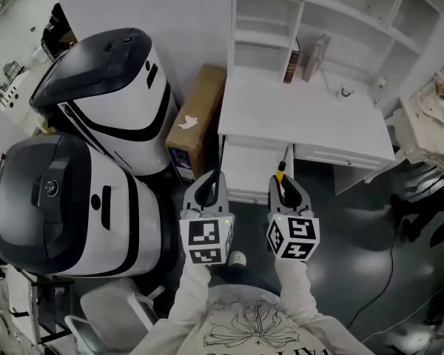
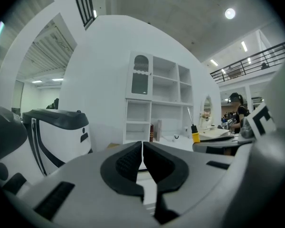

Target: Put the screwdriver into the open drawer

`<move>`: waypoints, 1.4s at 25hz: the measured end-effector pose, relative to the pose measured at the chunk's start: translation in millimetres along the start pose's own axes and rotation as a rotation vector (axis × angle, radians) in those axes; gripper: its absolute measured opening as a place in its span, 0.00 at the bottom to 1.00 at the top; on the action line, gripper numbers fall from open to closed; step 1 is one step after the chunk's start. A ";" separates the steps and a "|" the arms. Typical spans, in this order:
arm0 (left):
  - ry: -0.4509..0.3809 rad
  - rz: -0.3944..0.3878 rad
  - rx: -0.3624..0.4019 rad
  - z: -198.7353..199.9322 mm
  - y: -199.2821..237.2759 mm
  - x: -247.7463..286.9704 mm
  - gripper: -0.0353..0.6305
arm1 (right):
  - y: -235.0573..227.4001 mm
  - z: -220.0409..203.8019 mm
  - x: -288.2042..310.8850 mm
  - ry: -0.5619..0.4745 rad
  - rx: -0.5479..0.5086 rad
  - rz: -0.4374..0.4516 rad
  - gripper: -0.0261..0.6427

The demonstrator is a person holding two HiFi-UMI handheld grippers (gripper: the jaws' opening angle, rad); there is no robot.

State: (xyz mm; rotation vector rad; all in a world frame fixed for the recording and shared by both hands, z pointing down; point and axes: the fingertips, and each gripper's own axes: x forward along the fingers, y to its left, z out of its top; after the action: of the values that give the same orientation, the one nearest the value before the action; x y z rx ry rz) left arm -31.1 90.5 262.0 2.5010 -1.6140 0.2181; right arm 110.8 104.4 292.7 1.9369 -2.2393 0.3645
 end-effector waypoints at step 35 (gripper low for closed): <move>0.179 -0.042 -0.043 -34.1 67.6 207.5 0.07 | -46.2 -21.6 201.9 0.184 0.026 0.008 0.14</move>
State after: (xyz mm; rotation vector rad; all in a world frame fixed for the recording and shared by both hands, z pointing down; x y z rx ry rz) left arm -9.3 -114.3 341.7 2.4045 -1.4799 0.3858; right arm 125.4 -87.3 372.9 1.8252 -2.1365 0.5507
